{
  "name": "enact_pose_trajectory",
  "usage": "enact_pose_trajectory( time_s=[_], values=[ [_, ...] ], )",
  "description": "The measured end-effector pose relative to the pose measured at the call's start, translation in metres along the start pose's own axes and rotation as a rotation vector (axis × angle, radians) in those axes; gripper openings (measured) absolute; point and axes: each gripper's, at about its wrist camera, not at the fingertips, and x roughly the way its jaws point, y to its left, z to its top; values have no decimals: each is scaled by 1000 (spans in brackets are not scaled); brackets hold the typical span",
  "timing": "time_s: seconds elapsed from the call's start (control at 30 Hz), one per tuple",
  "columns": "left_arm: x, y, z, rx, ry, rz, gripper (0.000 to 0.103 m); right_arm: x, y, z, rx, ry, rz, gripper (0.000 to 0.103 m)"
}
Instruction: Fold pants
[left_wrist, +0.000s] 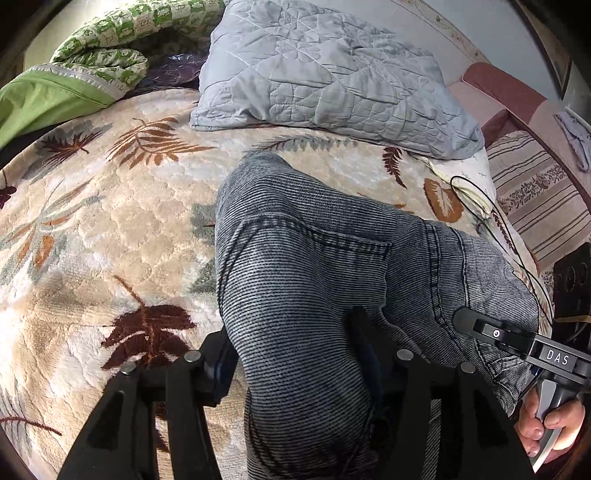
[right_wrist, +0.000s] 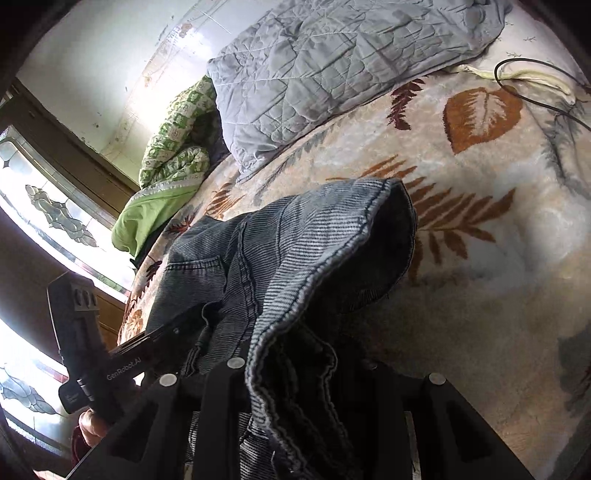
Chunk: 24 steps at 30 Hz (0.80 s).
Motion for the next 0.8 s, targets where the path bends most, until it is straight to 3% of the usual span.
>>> enact_pose_trajectory(
  time_s=[0.1, 0.13, 0.27, 0.37, 0.6, 0.7, 0.8],
  values=[
    [1, 7, -1, -40, 8, -6, 73, 6, -6, -3, 11, 5, -32, 41],
    [-1, 9, -3, -49, 7, 14, 80, 7, -8, -3, 13, 2, -46, 48],
    [-24, 7, -8, -58, -28, 76, 81, -1, -6, -4, 18, -17, -72, 59],
    [-57, -1, -11, -37, -96, 147, 82, -21, 3, -5, -1, -66, -81, 60],
    [-135, -13, -19, -23, -241, 287, 88, -100, 37, -15, -86, -290, -114, 60],
    [-158, -17, -23, -15, -276, 358, 89, -126, 55, -23, -147, -331, -134, 60],
    [-176, -22, -29, -13, -289, 397, 97, -146, 77, -30, -210, -344, -155, 62]
  ],
)
